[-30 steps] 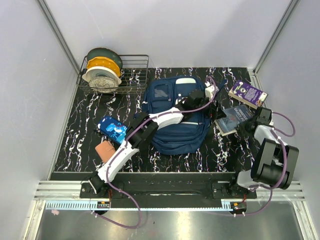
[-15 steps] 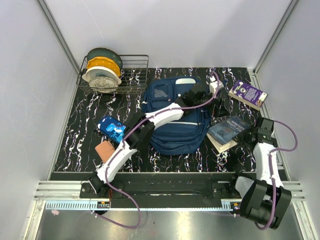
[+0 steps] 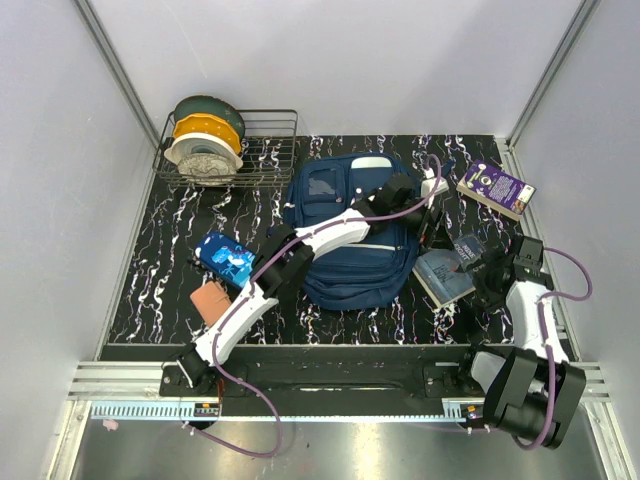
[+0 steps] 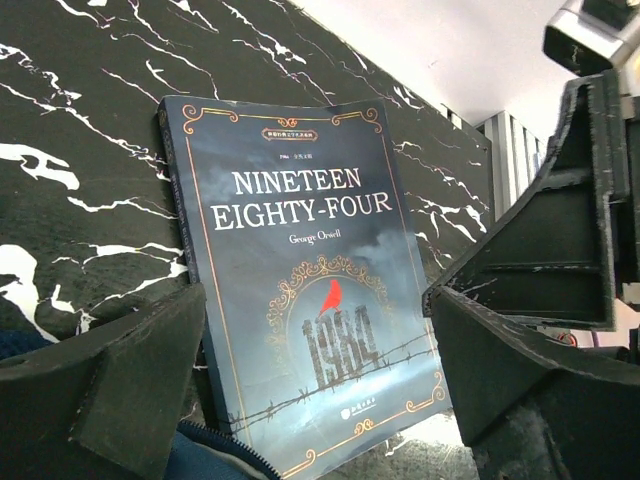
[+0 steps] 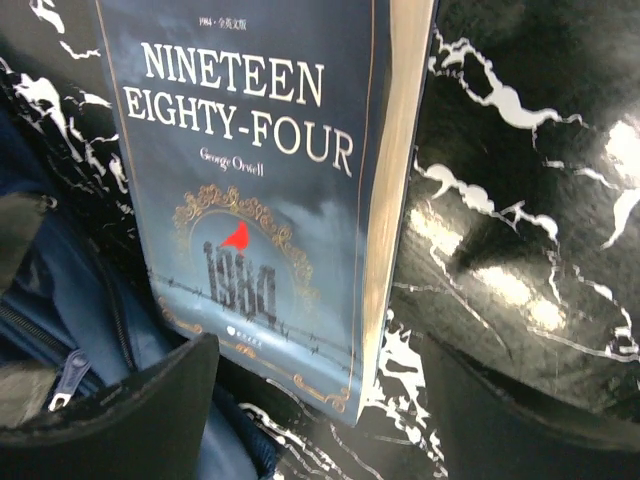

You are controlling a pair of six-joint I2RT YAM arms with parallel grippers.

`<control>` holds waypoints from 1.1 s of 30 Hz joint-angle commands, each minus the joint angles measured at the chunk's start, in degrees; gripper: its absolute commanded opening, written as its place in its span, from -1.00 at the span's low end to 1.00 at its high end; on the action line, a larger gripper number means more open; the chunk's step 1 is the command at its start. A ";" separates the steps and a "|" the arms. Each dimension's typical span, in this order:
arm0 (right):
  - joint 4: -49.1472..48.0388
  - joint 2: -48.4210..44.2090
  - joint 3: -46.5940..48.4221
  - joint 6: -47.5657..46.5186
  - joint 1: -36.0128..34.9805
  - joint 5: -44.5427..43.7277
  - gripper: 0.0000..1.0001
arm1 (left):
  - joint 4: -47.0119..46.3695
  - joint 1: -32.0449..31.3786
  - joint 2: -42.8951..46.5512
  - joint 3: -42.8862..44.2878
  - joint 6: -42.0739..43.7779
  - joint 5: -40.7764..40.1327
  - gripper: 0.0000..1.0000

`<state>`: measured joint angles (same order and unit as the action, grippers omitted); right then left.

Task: Pack the student bag
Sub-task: Pick up the book from the center of the board.

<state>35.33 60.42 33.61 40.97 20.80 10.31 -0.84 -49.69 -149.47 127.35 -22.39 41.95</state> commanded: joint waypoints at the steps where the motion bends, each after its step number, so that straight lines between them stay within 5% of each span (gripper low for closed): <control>1: -0.96 -5.57 -1.43 2.62 0.12 -3.71 0.77 | 4.41 -1.20 -1.08 2.01 -0.20 -3.52 0.97; 12: -4.48 -5.41 -4.42 5.26 0.12 -2.40 0.81 | 12.09 -1.29 -4.16 3.34 -5.29 -11.10 0.79; 33: -19.24 6.80 -8.38 7.46 0.12 2.08 0.79 | 17.02 -2.16 -8.82 4.49 -8.28 -5.06 0.72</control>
<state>19.38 64.29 26.57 48.12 20.80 11.53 8.54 -51.57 -153.60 131.70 -28.95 33.87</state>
